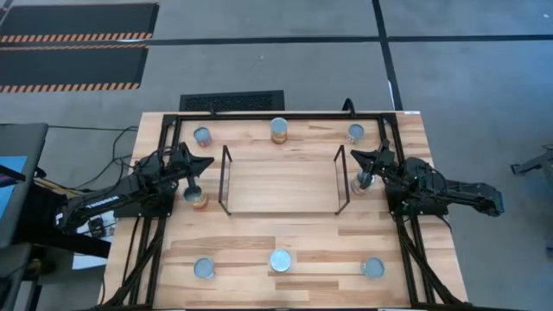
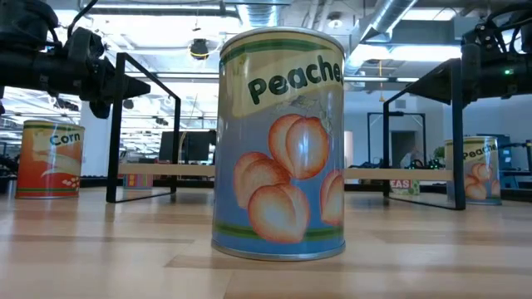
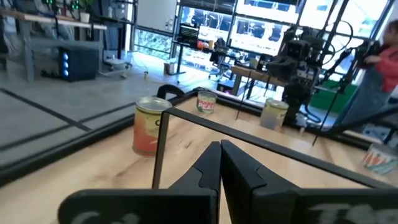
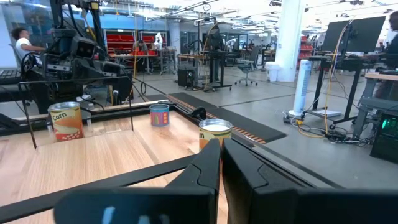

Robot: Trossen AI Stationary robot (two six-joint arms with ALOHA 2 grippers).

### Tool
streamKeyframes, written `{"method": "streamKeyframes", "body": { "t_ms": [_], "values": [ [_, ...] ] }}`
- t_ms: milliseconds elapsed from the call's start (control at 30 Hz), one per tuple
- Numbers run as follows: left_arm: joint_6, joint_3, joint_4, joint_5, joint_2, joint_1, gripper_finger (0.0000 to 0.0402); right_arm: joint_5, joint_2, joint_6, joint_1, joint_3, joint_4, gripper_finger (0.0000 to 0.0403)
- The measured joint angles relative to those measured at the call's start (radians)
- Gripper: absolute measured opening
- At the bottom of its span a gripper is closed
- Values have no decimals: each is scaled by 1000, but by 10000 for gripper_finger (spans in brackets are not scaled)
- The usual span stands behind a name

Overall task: Pick and place cans onto a shelf
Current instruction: Put the canned mixed vegetables on the shelf

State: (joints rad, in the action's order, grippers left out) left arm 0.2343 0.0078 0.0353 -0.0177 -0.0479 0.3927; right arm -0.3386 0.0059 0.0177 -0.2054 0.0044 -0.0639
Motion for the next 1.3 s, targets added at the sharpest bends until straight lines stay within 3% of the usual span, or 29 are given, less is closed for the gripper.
{"method": "streamKeyframes", "body": {
  "t_ms": [233, 333, 433, 633, 833, 1000, 1133, 1300],
  "values": [
    [39, 13, 98, 22, 1, 0, 0, 0, 0, 0, 0, 0, 0, 42],
    [-3, 80, 103, -1, -6, 0, 0, 0, 0, 0, 0, 0, 0, 42],
    [-43, 181, 50, 52, -58, 6, 0, 0, 0, 0, 0, 0, 0, 42],
    [-160, 433, -156, 156, -312, 77, 0, 0, 0, 0, 0, 0, 0, 42],
    [-225, 674, -370, 156, -647, 209, 0, 0, 0, 0, 0, 0, 0, 42],
    [-254, 813, -533, 120, -858, 333, 0, 0, 0, 0, 0, 0, 0, 42],
    [-310, 865, -679, 94, -951, 448, 0, 0, 0, 0, 0, 0, 0, 42],
    [-411, 874, -812, -63, -1050, 615, 0, 0, 0, 0, 0, 0, 0, 42]
  ]
}}
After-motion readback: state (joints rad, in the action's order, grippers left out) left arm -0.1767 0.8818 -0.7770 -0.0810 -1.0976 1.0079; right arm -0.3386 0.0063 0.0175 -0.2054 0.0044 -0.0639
